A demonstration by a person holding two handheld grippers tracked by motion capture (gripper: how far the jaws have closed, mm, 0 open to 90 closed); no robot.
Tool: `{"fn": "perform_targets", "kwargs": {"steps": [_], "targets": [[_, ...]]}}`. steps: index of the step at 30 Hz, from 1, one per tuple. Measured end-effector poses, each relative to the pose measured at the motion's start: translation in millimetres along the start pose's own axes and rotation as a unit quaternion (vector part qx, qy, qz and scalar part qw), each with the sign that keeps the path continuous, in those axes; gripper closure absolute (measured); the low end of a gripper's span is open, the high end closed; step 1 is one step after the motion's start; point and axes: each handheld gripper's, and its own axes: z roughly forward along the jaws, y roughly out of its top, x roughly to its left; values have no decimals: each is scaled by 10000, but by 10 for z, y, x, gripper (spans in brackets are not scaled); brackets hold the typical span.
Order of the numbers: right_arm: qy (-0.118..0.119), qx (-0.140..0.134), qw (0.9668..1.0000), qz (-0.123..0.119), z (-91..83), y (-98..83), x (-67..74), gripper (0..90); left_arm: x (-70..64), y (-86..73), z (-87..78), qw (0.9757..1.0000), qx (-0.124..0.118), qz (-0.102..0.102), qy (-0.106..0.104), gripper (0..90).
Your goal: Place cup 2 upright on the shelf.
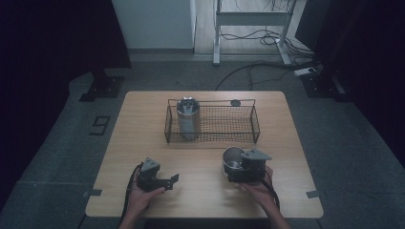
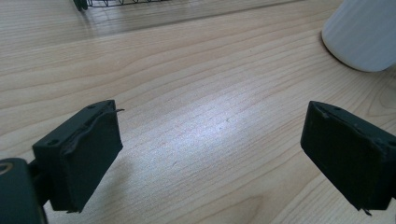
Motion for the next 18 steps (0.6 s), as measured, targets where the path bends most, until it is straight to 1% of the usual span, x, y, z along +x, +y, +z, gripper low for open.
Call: {"fn": "perform_targets", "kwargs": {"steps": [4,9,12,14,16,18], "targets": [[-5,49,10000,0,46,-6,-3,0,0,2,13,10000,25,21,-7,52],[-62,75,9999,-138,91,-28,3,0,-2,-7,33,10000,61,20,5,53],[-48,102,9998,-161,118,-40,1,7,-5,-11,41,10000,76,33,5,54],[-28,107,9998,-165,136,-50,1,20,-12,-14,46,10000,90,38,4,54],[49,93,9998,-170,149,-65,-3,62,-15,-15,49,9999,109,53,-1,54],[66,66,9997,-221,149,-74,-1,71,-17,-16,51,9999,118,55,-9,54]]}}
